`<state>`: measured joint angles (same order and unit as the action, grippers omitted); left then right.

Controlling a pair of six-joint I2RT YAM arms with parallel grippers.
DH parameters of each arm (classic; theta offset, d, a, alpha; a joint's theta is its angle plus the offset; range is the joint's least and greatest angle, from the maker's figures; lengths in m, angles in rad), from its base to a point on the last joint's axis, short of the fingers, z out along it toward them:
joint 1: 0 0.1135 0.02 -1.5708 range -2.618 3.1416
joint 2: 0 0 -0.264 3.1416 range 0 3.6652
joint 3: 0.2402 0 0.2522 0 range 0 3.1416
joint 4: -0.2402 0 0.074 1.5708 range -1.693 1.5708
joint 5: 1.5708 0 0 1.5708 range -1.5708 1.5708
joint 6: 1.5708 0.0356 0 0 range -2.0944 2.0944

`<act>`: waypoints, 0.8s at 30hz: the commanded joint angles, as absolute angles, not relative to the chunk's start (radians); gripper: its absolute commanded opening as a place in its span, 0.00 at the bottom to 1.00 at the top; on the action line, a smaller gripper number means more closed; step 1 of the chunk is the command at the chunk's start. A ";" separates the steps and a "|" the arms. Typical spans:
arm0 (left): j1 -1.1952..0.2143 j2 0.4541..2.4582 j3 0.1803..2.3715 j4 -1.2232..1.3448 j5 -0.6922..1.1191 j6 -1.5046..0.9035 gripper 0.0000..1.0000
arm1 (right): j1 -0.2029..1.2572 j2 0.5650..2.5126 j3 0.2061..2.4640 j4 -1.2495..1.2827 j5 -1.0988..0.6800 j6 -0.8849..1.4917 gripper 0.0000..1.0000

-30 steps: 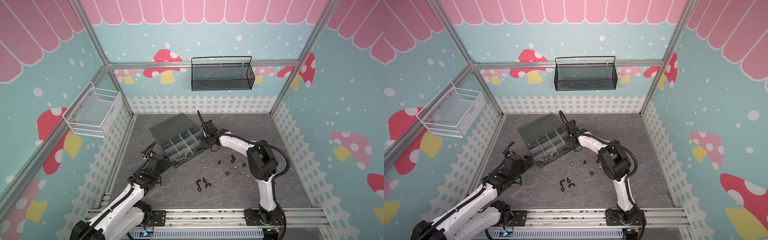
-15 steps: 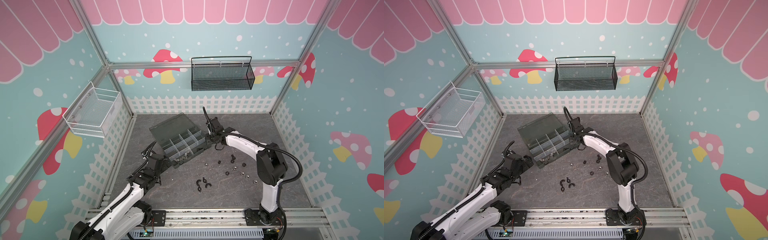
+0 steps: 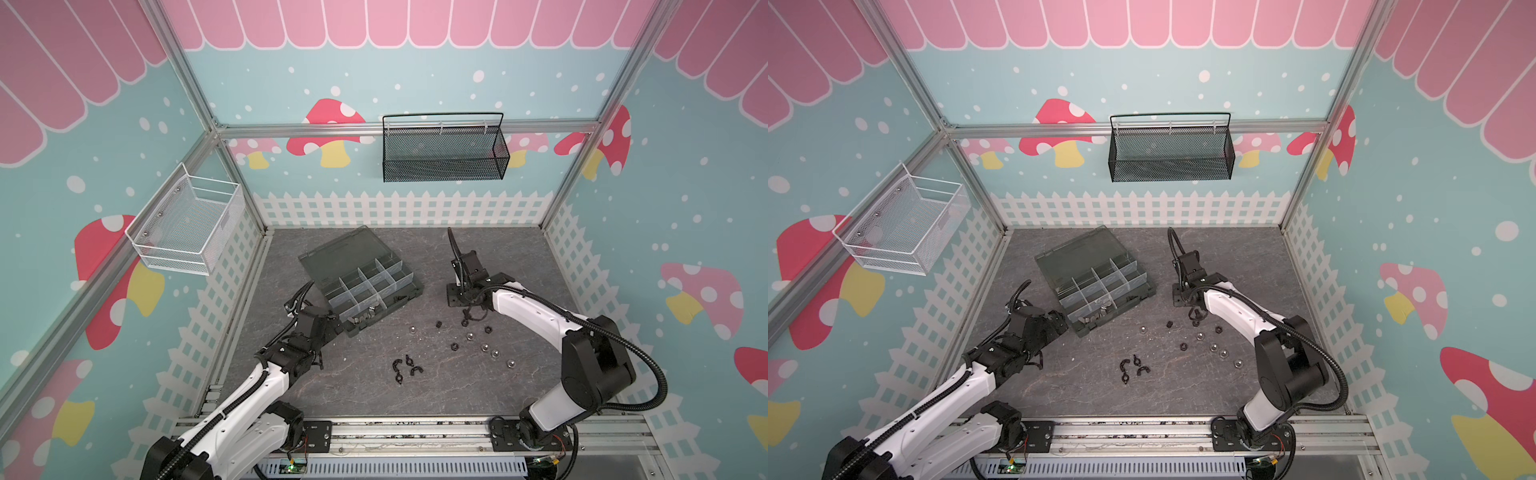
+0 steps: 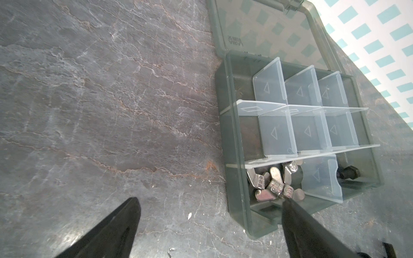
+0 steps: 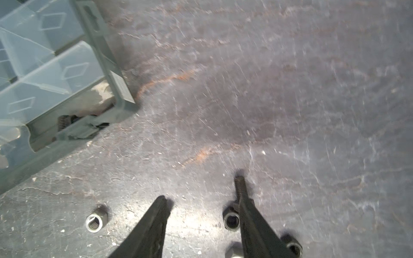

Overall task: Sort the screws and nuts into containers
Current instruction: Place the screw into the container, then pick up the screw from the center of the table.

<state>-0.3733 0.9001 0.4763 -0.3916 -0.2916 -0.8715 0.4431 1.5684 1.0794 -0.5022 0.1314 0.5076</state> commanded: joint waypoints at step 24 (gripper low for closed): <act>-0.362 0.893 0.481 -0.393 -0.291 -0.920 0.99 | 0.310 1.718 1.025 -0.520 -0.050 0.364 0.50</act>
<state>-0.3683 0.8917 0.4767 -0.3912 -0.2909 -0.8879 0.3172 1.6955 1.0161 -0.5156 -0.0284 0.3897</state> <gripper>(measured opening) 0.994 0.507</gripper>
